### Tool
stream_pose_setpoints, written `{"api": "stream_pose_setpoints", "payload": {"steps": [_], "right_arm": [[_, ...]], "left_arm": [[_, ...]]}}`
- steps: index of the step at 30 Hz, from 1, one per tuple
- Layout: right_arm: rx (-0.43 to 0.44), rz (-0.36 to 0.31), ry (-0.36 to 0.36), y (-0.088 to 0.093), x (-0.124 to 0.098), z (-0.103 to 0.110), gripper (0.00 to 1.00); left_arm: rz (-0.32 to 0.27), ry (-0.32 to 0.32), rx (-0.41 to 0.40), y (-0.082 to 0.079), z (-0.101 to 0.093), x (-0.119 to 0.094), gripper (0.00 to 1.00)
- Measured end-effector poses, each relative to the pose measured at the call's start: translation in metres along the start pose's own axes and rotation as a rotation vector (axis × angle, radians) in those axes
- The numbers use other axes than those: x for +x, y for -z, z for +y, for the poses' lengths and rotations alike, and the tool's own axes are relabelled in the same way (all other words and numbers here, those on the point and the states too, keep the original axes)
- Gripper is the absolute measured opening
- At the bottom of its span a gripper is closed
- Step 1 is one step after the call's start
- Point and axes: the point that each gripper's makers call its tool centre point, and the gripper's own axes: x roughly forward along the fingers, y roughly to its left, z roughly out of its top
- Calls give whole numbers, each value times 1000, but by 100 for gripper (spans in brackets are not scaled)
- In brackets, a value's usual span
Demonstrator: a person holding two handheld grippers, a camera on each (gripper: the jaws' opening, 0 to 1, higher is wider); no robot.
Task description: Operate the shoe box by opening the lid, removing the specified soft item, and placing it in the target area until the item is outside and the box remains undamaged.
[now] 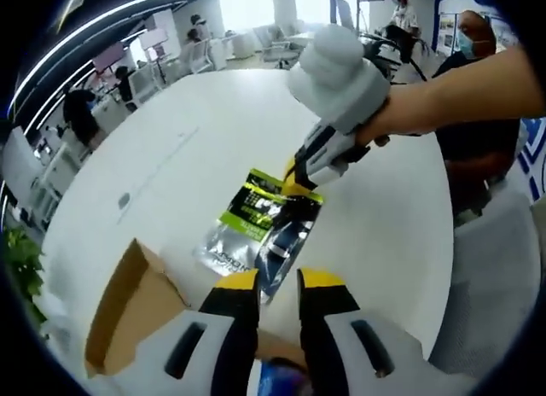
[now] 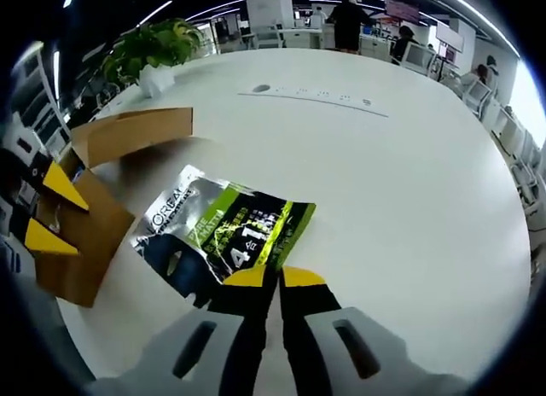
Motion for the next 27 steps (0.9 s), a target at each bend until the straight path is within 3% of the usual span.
{"api": "stream_pose_setpoints", "payload": {"steps": [3, 12, 27], "right_arm": [[-58, -8, 16, 0, -2, 2, 6], [-88, -19, 6, -3, -6, 4, 9], [-135, -6, -1, -4, -4, 3, 11]], "left_arm": [[-22, -2, -18, -2, 1, -6, 18], [-56, -13, -60, 4, 5, -23, 23], [-85, -97, -160, 36, 36, -65, 25]]}}
